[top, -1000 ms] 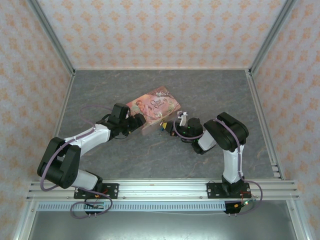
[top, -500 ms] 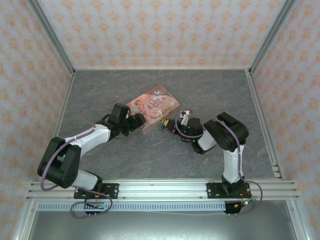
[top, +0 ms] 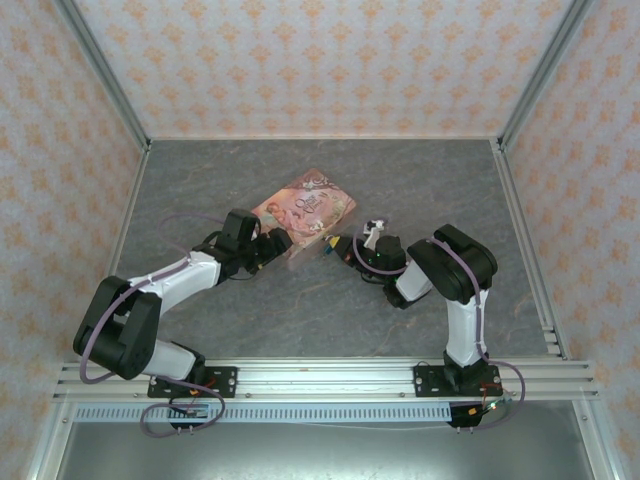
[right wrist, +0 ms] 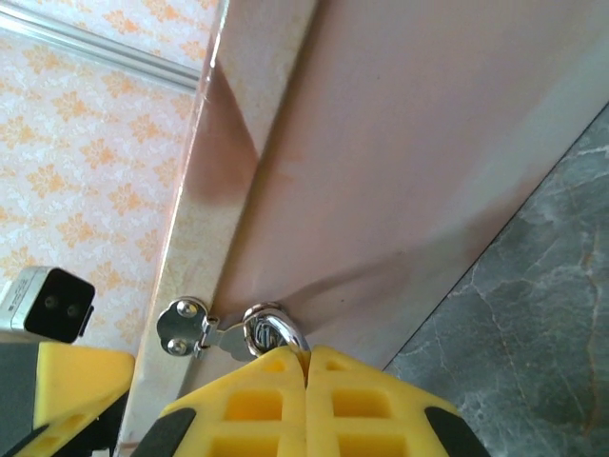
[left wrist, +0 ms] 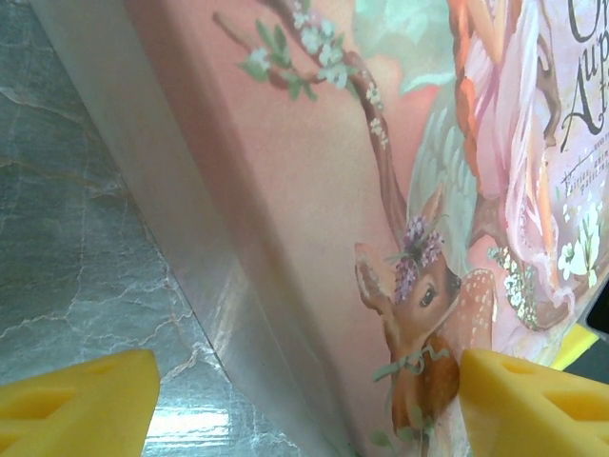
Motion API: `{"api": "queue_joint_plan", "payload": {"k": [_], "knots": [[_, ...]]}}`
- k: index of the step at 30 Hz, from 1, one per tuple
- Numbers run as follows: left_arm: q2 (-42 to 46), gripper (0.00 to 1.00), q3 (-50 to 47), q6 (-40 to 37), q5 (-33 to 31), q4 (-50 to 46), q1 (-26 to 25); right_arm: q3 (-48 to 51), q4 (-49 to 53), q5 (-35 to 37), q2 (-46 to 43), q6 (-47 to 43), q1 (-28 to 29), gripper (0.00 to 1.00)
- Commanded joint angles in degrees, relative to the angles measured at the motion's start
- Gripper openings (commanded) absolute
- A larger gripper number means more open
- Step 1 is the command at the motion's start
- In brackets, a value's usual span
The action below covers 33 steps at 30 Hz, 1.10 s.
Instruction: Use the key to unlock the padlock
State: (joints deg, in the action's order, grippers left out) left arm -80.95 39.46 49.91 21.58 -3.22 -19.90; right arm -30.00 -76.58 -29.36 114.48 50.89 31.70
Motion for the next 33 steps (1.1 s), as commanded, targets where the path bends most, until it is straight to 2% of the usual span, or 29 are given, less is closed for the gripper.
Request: {"api": "queue_joint_plan", "payload": {"k": [1, 15, 22, 30, 33], "knots": [[-0.1, 0.82, -2.5, -0.5, -3.8, -10.7, -0.4, -0.4, -3.7, 4.1, -1.5, 1.0, -1.0, 0.0], [4.1, 0.87, -0.8, -1.1, -5.0, -14.1, -0.2, 3.6, -3.7, 6.6, -3.9, -0.5, -3.0, 0.0], [8.4, 0.9, 0.5, -2.1, -6.3, -16.9, 0.3, 6.3, -2.8, 5.0, -7.3, -2.4, -4.2, 0.0], [15.9, 0.98, 1.0, -4.0, -10.6, -19.2, 0.4, 7.5, 13.0, 1.5, -19.6, -8.1, -4.4, 0.0], [19.3, 1.0, 1.1, -4.8, -13.9, -21.1, 0.4, 7.5, 25.7, 0.6, -28.1, -10.6, -4.3, 0.0]]}}
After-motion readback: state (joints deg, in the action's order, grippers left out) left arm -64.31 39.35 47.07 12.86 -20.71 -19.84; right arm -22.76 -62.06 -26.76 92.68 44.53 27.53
